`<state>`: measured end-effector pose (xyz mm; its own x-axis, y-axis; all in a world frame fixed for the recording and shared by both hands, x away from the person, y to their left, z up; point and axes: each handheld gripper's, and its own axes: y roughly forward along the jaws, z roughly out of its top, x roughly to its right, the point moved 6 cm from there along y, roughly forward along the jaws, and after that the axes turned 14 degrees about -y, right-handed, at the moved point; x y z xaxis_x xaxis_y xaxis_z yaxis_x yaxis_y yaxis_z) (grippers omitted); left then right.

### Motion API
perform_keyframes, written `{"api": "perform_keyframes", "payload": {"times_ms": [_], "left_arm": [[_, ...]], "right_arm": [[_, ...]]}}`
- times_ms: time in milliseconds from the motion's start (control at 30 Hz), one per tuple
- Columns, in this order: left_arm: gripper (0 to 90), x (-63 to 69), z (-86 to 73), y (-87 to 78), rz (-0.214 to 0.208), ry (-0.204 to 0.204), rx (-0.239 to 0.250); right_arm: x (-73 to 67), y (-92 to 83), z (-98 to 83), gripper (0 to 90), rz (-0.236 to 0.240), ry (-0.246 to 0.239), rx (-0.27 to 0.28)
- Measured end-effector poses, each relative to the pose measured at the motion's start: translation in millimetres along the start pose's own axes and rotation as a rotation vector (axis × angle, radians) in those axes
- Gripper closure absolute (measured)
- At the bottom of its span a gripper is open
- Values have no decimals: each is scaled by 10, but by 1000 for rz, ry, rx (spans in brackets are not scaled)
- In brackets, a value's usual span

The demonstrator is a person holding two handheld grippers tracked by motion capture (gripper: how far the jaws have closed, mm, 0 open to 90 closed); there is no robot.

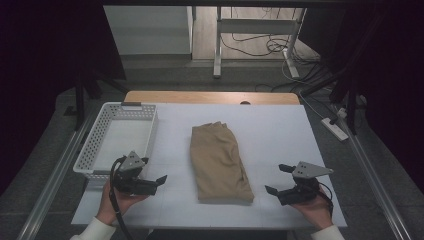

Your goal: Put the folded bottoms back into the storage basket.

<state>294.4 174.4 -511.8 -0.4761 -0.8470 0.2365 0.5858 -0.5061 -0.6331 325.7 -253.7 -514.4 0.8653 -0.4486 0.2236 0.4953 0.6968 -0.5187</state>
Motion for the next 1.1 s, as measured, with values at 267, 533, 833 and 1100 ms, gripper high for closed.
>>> {"api": "perform_keyframes", "payload": {"times_ms": [267, 533, 833, 1100], "left_arm": [[91, -20, 7, -22, -14, -6, 7], [91, -11, 20, -25, -13, -9, 9], [93, -18, 27, -32, -19, -15, 9], [96, -22, 32, -34, -19, -17, 11]], "right_arm": [[-11, 20, -14, 82, 15, -3, -13], [-20, 42, -28, 83, 29, 0, -21], [-57, 25, 58, 129, 69, 46, 34], [-118, 28, 147, 129, 78, 33, 47]]}}
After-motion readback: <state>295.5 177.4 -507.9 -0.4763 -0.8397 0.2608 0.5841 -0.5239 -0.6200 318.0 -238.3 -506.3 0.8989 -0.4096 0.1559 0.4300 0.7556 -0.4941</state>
